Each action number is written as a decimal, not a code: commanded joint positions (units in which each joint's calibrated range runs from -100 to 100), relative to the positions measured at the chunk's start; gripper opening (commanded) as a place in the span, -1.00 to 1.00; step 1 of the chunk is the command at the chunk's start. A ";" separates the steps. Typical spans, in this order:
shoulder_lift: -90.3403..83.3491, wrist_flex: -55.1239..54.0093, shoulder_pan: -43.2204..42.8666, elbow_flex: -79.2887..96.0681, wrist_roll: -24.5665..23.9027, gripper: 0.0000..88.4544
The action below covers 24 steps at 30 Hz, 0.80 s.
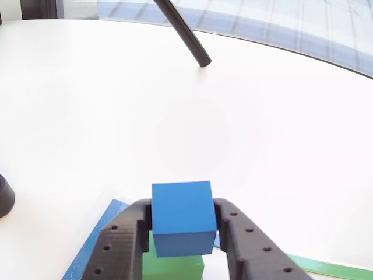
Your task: Tower of hanoi
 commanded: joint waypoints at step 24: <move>3.04 -3.10 -0.84 -4.27 0.54 -0.57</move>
